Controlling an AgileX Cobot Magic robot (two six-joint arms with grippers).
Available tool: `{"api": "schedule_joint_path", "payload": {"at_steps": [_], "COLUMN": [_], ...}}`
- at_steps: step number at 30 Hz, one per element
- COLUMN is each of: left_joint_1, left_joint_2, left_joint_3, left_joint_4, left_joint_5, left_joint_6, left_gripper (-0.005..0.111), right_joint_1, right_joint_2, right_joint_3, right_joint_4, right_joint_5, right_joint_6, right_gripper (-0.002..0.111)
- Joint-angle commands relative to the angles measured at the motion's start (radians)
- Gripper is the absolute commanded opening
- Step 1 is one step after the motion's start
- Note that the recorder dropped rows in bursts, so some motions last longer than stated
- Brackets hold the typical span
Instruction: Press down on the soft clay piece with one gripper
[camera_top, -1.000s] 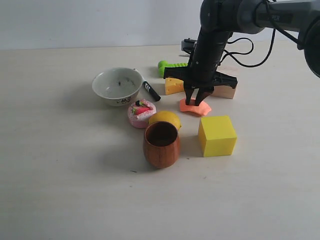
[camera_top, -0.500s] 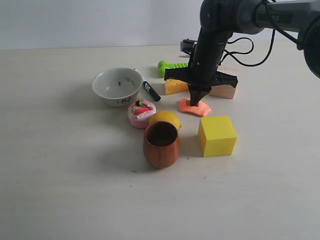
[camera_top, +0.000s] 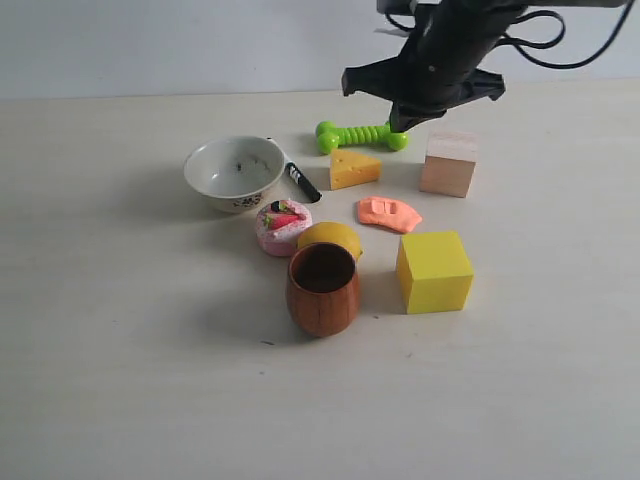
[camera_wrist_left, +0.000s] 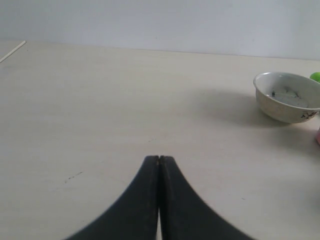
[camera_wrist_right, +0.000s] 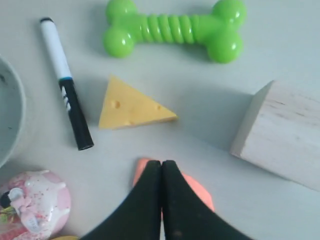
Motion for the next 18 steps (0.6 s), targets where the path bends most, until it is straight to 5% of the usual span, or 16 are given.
{"api": "schedule_joint_path", "payload": {"at_steps": [1,6,18], "left_joint_1": [-0.004,-0.004,-0.004], "left_joint_2": [-0.006,-0.006,-0.006], "left_joint_3": [-0.003,-0.003,-0.003], "left_joint_4": [-0.006,-0.006,-0.006], "left_joint_5": [-0.013,-0.013,-0.013], "left_joint_6": [-0.006,-0.006,-0.006], "left_gripper": [0.0,0.0,0.0], "right_joint_1": [0.013,0.023,0.023], "right_joint_2": [-0.23,-0.475,-0.774], "right_joint_3": [0.323,0.583,0.67], "right_joint_4": [0.051,0.086,0.115], "right_joint_5": [-0.353,-0.566,-0.417], "right_joint_6": [-0.01,-0.014,-0.045], "right_gripper": [0.0,0.0,0.0]}}
